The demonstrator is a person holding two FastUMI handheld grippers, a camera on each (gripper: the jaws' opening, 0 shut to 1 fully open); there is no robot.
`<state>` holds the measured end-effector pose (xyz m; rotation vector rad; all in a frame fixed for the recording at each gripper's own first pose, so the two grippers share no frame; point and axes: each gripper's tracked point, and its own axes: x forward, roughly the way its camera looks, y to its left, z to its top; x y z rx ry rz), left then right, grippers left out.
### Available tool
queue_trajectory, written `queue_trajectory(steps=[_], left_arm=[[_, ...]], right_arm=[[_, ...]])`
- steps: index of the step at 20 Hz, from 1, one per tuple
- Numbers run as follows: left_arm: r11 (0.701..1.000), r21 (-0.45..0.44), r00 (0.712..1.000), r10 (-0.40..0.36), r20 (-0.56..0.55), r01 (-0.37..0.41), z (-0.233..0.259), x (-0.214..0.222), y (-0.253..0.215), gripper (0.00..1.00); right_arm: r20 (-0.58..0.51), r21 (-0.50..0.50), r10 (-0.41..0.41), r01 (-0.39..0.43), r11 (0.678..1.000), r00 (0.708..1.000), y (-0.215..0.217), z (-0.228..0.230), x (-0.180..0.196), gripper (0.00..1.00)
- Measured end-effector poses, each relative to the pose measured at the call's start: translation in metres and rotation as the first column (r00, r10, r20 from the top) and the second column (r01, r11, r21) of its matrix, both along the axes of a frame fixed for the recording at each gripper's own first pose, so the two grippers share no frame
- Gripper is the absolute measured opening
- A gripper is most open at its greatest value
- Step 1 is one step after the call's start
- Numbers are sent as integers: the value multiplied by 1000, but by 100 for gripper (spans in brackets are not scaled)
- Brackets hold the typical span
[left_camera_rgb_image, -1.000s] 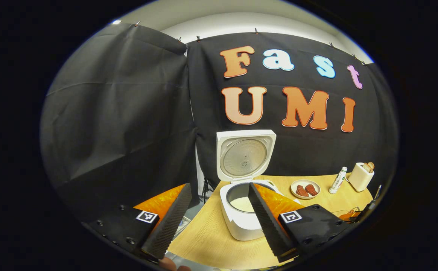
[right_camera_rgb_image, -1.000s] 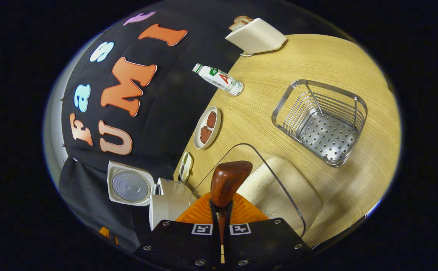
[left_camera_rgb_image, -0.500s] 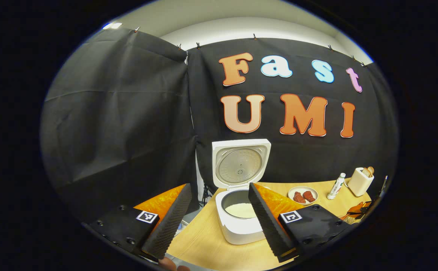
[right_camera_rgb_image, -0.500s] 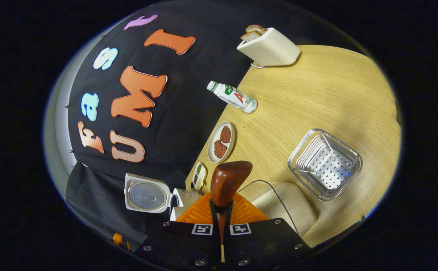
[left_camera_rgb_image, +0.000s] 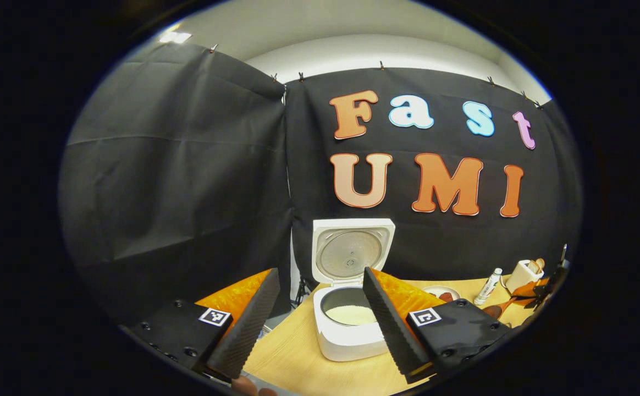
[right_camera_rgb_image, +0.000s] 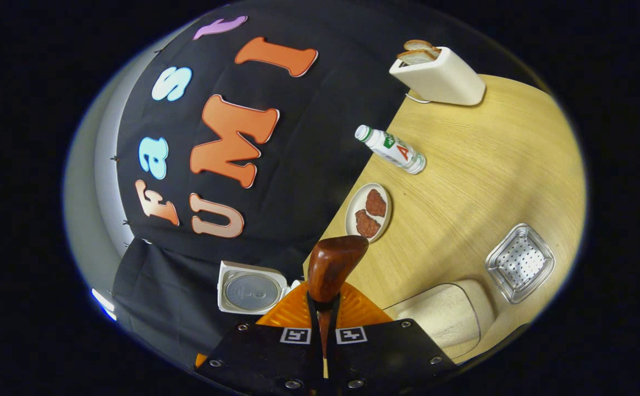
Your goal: Close the left gripper, press the button to open the rice cooker; take a wooden spoon from the chopstick holder with the right hand, scoop a spoonful of rice and pour it into the rice cooker, then put the wooden spoon back into the chopstick holder.
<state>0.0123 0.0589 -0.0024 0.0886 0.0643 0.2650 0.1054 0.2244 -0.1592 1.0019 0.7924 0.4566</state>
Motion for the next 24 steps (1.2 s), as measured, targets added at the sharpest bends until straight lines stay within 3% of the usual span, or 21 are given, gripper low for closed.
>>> queue_trajectory(steps=[5, 12, 18, 24], left_arm=[[1000, -2, 1000, -3, -21, 3, -9, -13, 4, 100], [999, 4, 998, -45, -47, 45, -16, -9, 32, 100], [992, -3, 989, -125, -82, 125, -29, 15, 58, 100], [987, -15, 982, -162, -98, 162, -33, 34, 94, 100]], right_arm=[[32, 29, 63, -64, 998, 997, 57, 27, 5, 2], [105, 28, 69, -72, 997, 992, 133, 65, 19, 2], [173, -4, 63, -63, 998, 983, 195, 86, 20, 2], [232, -114, 47, -21, 993, 972, 237, 77, 26, 2]])
